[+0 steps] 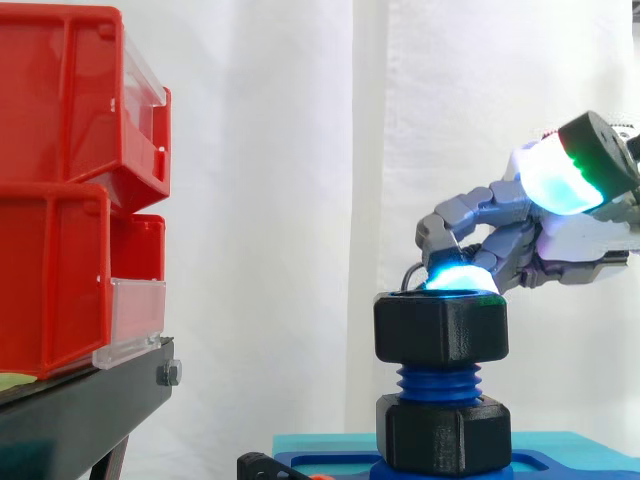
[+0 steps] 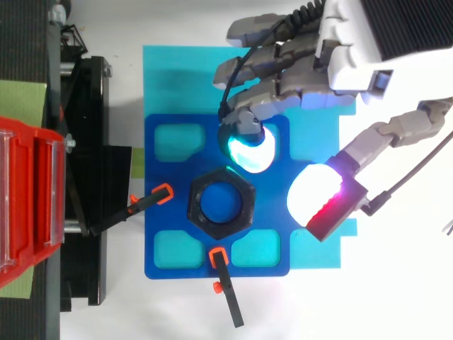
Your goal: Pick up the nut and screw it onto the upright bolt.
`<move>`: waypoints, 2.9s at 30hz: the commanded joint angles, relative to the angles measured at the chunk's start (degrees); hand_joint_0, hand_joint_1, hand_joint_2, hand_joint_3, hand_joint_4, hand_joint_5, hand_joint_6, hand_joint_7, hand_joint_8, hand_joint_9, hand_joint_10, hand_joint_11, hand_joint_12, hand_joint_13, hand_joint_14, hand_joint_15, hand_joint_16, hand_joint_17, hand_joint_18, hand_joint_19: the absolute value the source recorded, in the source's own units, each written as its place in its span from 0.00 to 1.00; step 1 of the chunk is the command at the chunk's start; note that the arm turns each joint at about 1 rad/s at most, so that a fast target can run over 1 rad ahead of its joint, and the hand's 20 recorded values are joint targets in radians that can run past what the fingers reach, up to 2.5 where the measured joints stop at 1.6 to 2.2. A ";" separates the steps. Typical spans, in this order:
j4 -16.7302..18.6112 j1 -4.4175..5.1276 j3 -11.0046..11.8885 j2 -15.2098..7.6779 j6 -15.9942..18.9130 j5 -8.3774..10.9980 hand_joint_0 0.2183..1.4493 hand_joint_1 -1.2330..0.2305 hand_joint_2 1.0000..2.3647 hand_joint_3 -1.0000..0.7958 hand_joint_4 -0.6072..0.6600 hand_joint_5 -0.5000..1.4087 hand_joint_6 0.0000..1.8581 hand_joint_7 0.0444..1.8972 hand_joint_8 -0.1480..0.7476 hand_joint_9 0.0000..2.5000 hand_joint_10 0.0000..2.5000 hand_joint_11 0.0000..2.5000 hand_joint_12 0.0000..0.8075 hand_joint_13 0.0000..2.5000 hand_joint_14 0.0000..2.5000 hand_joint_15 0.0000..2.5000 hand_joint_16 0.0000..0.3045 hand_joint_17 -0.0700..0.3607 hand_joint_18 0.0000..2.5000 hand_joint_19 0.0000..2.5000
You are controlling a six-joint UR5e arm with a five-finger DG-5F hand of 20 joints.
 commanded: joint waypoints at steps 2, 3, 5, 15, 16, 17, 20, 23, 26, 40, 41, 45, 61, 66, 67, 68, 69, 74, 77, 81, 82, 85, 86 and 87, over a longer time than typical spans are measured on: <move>-0.66 -0.31 0.00 0.00 -0.34 -0.09 0.23 0.66 0.00 0.28 0.60 0.29 0.27 0.68 0.40 0.35 0.00 0.00 0.34 0.23 0.00 0.00 0.11 0.34 0.13 0.00; -0.66 -0.31 0.09 0.00 -0.34 -0.09 0.23 0.66 0.00 0.28 0.60 0.29 0.27 0.68 0.39 0.37 0.00 0.00 0.33 0.24 0.00 0.00 0.10 0.33 0.15 0.00; -0.66 -0.48 0.00 0.09 -0.34 -0.27 0.23 0.65 0.00 0.28 0.60 0.29 0.27 0.69 0.37 0.39 0.00 0.00 0.32 0.25 0.00 0.00 0.10 0.32 0.16 0.00; -1.62 -0.75 3.43 0.09 -0.25 -2.03 0.23 0.66 0.00 0.28 0.57 0.30 0.27 0.71 0.33 0.45 0.00 0.00 0.28 0.28 0.00 0.00 0.09 0.31 0.20 0.00; -2.24 -0.75 3.87 0.09 -0.25 -2.20 0.23 0.67 0.00 0.28 0.59 0.29 0.27 0.70 0.35 0.44 0.00 0.00 0.29 0.28 0.00 0.00 0.09 0.31 0.20 0.00; -2.77 -0.84 4.31 0.09 -0.25 -2.38 0.23 0.68 0.00 0.28 0.60 0.29 0.27 0.70 0.36 0.44 0.00 0.00 0.30 0.28 0.00 0.00 0.10 0.31 0.20 0.00; -3.20 -0.92 5.54 0.09 -0.25 -2.64 0.22 0.70 0.00 0.28 0.65 0.26 0.27 0.61 0.42 0.42 0.00 0.00 0.34 0.27 0.00 0.00 0.11 0.33 0.18 0.00; -3.64 -1.19 7.73 0.00 -0.34 -4.05 0.22 0.71 0.00 0.28 0.69 0.24 0.27 0.54 0.42 0.40 0.00 0.00 0.36 0.26 0.00 0.00 0.12 0.35 0.18 0.00; -3.38 -1.19 8.00 0.00 -0.34 -4.40 0.21 0.72 0.00 0.28 0.67 0.21 0.27 0.43 0.42 0.34 0.00 0.00 0.39 0.21 0.00 0.00 0.14 0.39 0.14 0.00; 0.31 -0.05 8.00 -2.63 1.15 -5.19 0.20 0.72 0.00 0.28 0.61 0.18 0.27 0.32 0.40 0.22 0.00 0.00 0.40 0.13 0.00 0.00 0.16 0.41 0.05 0.00; 0.66 0.13 8.00 -2.98 1.33 -5.19 0.20 0.72 0.00 0.28 0.62 0.18 0.27 0.32 0.40 0.22 0.00 0.00 0.40 0.13 0.00 0.00 0.16 0.41 0.05 0.00; 1.45 0.75 8.00 -3.86 2.03 -5.01 0.20 0.73 0.00 0.28 0.61 0.18 0.27 0.32 0.40 0.22 0.00 0.00 0.40 0.13 0.00 0.00 0.15 0.41 0.05 0.00; 2.77 1.10 7.29 -5.27 3.00 -5.45 0.20 0.73 0.00 0.28 0.62 0.18 0.27 0.36 0.41 0.21 0.00 0.00 0.40 0.13 0.00 0.00 0.15 0.40 0.04 0.00; 1.81 1.01 7.29 -5.27 2.47 -5.98 0.20 0.72 0.00 0.28 0.61 0.18 0.27 0.35 0.41 0.21 0.00 0.00 0.40 0.13 0.00 0.00 0.15 0.40 0.04 0.00; 1.63 0.92 7.29 -5.27 2.47 -5.98 0.20 0.72 0.00 0.28 0.62 0.18 0.27 0.35 0.42 0.21 0.00 0.00 0.40 0.13 0.00 0.00 0.15 0.40 0.04 0.00; 1.37 0.83 7.29 -5.27 2.29 -6.07 0.20 0.72 0.00 0.28 0.61 0.18 0.27 0.35 0.42 0.21 0.00 0.00 0.41 0.13 0.00 0.00 0.15 0.41 0.04 0.00; 1.37 0.83 7.29 -5.27 2.29 -6.07 0.20 0.72 0.00 0.28 0.62 0.18 0.27 0.35 0.42 0.21 0.00 0.00 0.40 0.13 0.00 0.00 0.15 0.41 0.04 0.00; 1.10 0.57 7.21 -5.27 2.12 -6.42 0.20 0.71 0.00 0.28 0.63 0.18 0.27 0.38 0.43 0.23 0.00 0.00 0.40 0.14 0.00 0.00 0.15 0.40 0.05 0.00; 1.01 0.57 7.21 -5.36 2.03 -6.60 0.21 0.70 0.00 0.28 0.65 0.19 0.27 0.39 0.43 0.27 0.00 0.00 0.40 0.16 0.00 0.00 0.15 0.40 0.07 0.00; 0.75 0.39 7.29 -5.36 1.68 -6.60 0.22 0.70 0.00 0.28 0.66 0.19 0.27 0.40 0.44 0.29 0.00 0.00 0.39 0.18 0.00 0.00 0.14 0.39 0.10 0.00; 0.66 0.39 7.21 -5.36 1.59 -6.60 0.22 0.70 0.00 0.28 0.66 0.20 0.27 0.41 0.45 0.30 0.00 0.00 0.39 0.19 0.00 0.00 0.14 0.39 0.10 0.00; 0.49 0.22 7.21 -5.27 1.42 -6.60 0.22 0.69 0.00 0.28 0.67 0.20 0.27 0.44 0.44 0.31 0.00 0.00 0.38 0.20 0.00 0.00 0.14 0.38 0.11 0.00; 0.49 0.04 7.29 -5.27 1.42 -6.68 0.22 0.69 0.00 0.28 0.68 0.20 0.27 0.44 0.44 0.32 0.00 0.00 0.38 0.20 0.00 0.00 0.14 0.38 0.11 0.00; 0.49 -0.05 7.21 -5.27 1.42 -6.95 0.22 0.69 0.00 0.28 0.68 0.21 0.27 0.47 0.44 0.32 0.00 0.00 0.38 0.21 0.00 0.00 0.13 0.38 0.11 0.00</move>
